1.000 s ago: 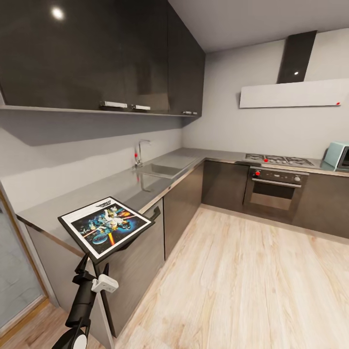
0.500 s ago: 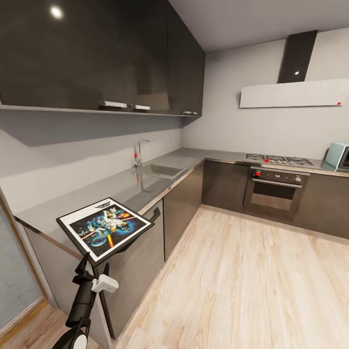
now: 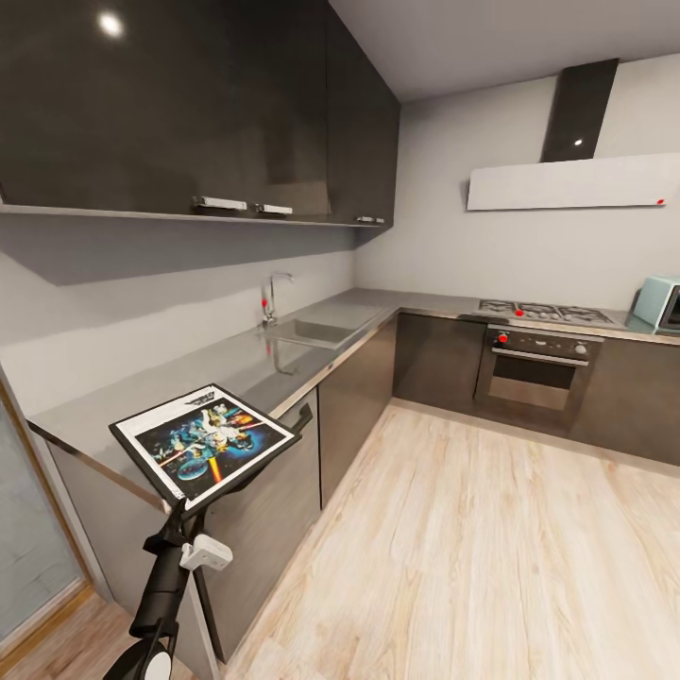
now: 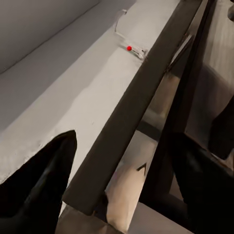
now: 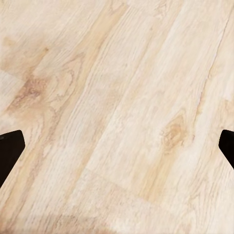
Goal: Pick up the poster from the kitchen countertop and hang it on one of the wall nails in the kitchen.
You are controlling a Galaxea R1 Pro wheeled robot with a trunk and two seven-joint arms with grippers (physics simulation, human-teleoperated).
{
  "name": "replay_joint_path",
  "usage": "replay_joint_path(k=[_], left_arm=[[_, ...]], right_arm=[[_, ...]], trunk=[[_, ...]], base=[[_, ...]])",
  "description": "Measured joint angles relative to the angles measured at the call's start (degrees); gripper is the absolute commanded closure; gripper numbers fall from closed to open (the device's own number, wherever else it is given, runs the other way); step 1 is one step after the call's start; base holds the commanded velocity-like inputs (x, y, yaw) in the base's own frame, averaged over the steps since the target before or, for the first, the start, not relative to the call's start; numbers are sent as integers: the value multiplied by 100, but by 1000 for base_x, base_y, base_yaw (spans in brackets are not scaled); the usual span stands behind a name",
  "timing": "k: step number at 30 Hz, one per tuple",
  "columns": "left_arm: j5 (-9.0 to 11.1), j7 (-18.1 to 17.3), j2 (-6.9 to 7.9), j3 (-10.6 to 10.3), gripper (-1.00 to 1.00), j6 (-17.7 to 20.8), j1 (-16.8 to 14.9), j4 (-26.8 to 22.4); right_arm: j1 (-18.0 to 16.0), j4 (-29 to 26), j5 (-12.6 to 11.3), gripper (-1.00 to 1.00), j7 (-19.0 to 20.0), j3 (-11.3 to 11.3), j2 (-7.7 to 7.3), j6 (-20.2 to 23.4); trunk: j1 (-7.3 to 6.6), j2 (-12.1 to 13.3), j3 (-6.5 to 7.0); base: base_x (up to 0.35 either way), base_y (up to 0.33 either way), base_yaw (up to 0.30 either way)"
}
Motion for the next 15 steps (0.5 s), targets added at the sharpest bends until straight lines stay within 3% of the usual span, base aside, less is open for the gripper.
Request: replay_joint_path(k=[15], left_arm=[[13,16,0,-3,100,-7,0,-71]], right_arm=[[0,0,0,-100,0,0,0,-1]], trunk=[[0,0,0]], base=[[0,0,0]])
